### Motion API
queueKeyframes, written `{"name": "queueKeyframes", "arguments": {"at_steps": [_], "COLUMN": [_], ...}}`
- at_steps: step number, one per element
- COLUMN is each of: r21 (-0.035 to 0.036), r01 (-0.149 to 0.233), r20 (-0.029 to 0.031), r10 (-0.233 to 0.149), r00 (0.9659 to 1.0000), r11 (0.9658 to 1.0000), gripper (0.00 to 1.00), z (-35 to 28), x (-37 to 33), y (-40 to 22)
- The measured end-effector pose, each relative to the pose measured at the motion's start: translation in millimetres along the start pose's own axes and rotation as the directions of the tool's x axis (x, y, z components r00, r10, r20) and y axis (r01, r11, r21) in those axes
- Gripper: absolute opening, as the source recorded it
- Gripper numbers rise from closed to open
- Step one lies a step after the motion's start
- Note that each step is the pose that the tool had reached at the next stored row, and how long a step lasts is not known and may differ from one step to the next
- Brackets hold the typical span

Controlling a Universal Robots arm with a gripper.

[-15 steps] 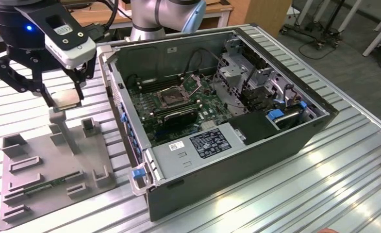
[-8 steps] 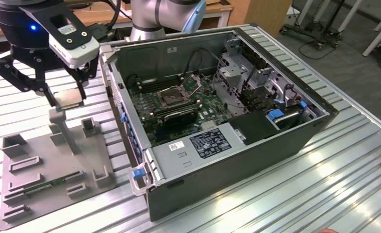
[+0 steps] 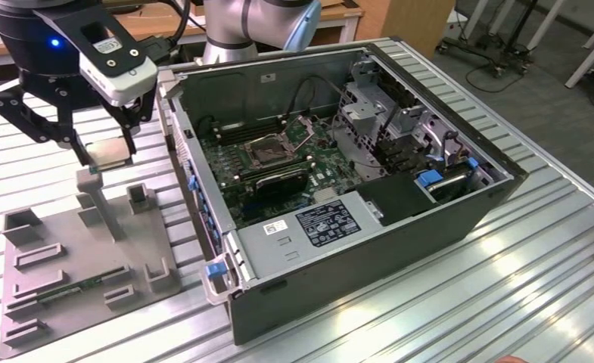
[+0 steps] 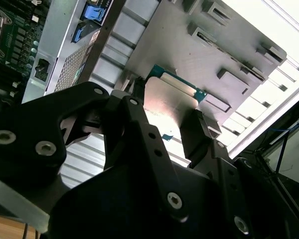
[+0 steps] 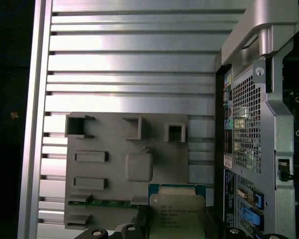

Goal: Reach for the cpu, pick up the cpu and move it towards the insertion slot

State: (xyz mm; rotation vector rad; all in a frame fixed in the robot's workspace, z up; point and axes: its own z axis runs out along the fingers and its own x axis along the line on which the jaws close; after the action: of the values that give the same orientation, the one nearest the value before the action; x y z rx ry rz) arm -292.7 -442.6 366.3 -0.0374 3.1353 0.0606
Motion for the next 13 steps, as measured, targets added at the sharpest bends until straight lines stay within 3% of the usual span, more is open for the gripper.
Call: {"name": "queueKeyframes", "arguments": {"at_steps": [13], "r21": [0.0001], "r01": [0.0], "r20": [0.0], "r10": [0.0], "r00": [1.0], "r11": [1.0], "gripper": [0.53], "z": [0.0], "x": [-7.5], "y": [-0.2]}}
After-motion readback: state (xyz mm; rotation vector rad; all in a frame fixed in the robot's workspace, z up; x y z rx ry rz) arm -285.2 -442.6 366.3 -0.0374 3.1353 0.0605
